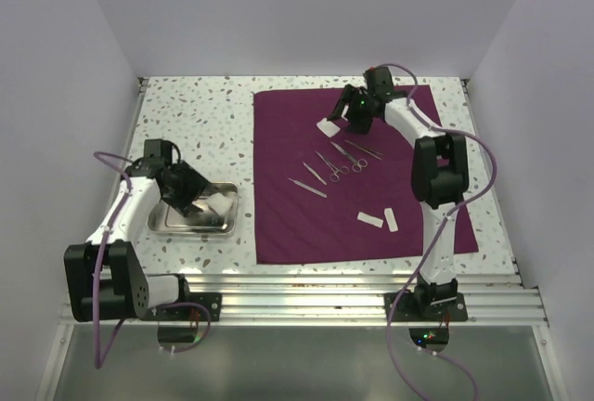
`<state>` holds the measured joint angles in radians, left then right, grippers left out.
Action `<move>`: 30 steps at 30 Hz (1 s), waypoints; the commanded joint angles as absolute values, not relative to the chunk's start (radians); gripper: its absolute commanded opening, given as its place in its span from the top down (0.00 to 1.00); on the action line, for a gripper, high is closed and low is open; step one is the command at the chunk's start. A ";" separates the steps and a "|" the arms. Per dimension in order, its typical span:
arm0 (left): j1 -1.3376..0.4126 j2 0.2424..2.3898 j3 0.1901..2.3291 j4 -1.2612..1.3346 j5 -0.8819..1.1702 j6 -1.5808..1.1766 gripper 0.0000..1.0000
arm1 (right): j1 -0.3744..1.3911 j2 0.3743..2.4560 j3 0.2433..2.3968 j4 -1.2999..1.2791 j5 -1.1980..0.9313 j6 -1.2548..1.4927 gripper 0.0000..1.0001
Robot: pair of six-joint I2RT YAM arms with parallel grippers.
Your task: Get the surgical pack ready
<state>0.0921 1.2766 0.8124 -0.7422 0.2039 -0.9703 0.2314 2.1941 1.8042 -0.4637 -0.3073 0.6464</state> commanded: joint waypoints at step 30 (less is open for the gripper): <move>-0.072 1.224 1.002 -0.666 0.327 -0.620 0.39 | 0.206 2.479 2.006 -0.368 -0.376 0.595 0.55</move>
<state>-0.0708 1.2243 0.9581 -0.6968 0.3084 -0.6422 0.1955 2.4294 1.9728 -0.3893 -0.3740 0.5827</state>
